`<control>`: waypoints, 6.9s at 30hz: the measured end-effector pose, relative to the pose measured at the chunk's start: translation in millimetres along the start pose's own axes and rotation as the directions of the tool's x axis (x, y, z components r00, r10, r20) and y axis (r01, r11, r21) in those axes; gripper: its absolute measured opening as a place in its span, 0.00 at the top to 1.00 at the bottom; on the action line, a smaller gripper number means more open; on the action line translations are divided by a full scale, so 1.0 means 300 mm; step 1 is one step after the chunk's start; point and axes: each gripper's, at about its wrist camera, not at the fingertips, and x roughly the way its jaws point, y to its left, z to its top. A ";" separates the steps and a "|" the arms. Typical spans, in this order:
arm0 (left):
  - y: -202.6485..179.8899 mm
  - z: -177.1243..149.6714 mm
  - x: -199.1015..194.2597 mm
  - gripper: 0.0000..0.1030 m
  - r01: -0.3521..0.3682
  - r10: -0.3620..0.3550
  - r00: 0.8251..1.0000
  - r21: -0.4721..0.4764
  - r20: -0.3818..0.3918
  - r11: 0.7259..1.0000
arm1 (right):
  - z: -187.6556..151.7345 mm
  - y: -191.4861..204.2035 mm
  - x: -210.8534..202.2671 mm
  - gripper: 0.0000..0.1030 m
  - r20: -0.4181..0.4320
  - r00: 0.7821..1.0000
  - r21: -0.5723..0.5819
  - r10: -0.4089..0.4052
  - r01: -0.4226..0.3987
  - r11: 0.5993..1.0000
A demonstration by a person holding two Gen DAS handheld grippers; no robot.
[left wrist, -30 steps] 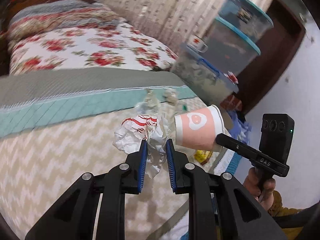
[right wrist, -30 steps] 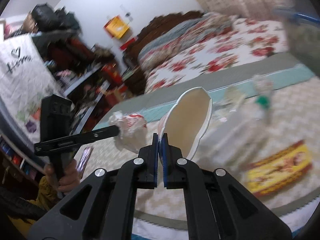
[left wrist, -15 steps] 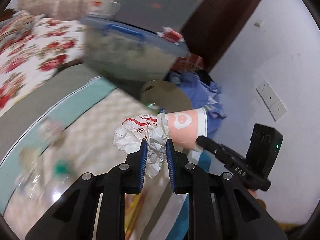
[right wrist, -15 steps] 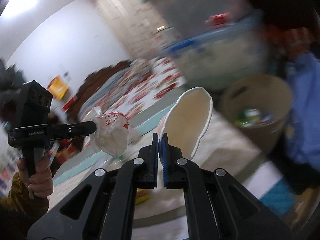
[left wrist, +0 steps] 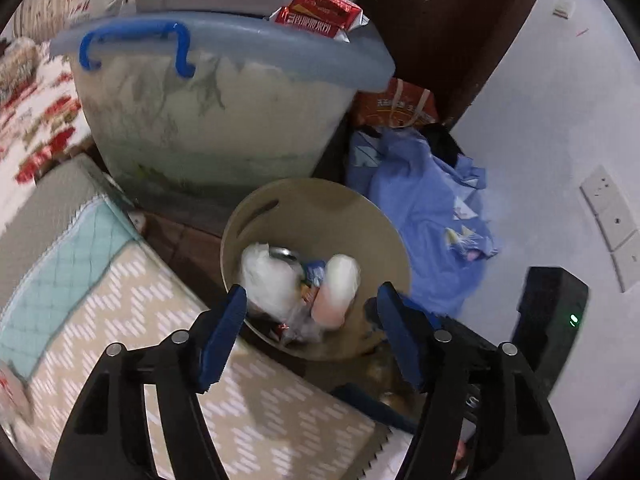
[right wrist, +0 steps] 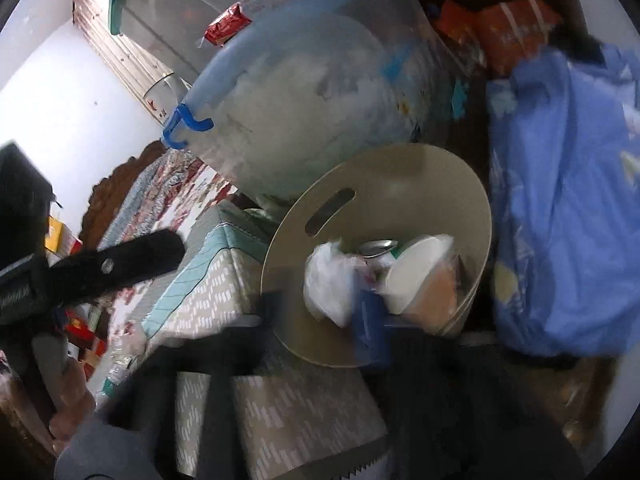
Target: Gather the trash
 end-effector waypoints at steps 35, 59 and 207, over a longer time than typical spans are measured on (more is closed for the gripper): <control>0.671 -1.081 -1.007 0.12 -0.135 0.208 0.958 -0.330 0.198 0.934 | -0.786 0.662 -0.114 0.22 -0.220 0.967 -0.109 0.133 -0.160 0.981; 0.613 -1.209 -0.878 0.41 -0.263 0.273 0.962 -0.189 0.030 0.946 | -0.709 0.654 -0.094 0.23 -0.163 0.986 -0.153 0.044 -0.069 0.986; 0.554 -1.286 -1.014 0.44 -0.419 0.458 0.873 -0.222 0.171 0.881 | -0.969 0.966 -0.093 0.39 -0.343 0.936 -0.658 0.073 -0.295 0.693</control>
